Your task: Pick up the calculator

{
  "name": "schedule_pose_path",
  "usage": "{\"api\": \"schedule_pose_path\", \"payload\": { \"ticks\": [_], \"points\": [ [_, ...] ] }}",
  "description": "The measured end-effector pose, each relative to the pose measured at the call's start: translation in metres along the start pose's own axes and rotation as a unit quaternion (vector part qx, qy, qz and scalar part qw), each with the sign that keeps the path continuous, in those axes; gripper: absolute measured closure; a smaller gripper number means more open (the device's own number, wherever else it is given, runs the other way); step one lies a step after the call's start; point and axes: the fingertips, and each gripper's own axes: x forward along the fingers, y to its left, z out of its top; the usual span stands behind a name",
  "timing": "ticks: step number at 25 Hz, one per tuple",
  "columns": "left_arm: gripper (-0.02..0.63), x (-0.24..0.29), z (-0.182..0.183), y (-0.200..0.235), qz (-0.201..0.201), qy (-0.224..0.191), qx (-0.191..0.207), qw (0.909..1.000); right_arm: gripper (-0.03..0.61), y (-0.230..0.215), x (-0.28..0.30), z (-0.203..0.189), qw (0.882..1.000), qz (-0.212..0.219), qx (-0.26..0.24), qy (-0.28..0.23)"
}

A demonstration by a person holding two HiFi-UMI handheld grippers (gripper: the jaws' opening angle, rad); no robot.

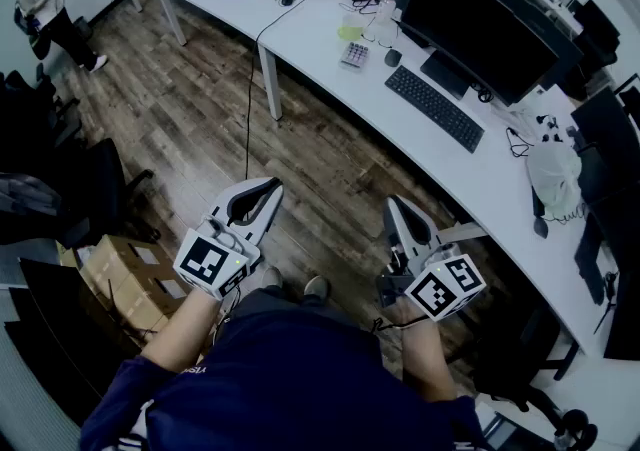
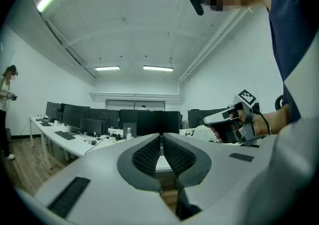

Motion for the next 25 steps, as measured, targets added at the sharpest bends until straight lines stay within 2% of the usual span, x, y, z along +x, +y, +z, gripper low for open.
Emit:
{"api": "schedule_pose_path", "payload": {
  "ticks": [25],
  "points": [
    [0.571, 0.0004, -0.0026, -0.0036, 0.004, 0.004, 0.003, 1.0, 0.575, -0.0046, 0.0002, -0.0037, 1.0, -0.004, -0.002, -0.001]
  ]
}}
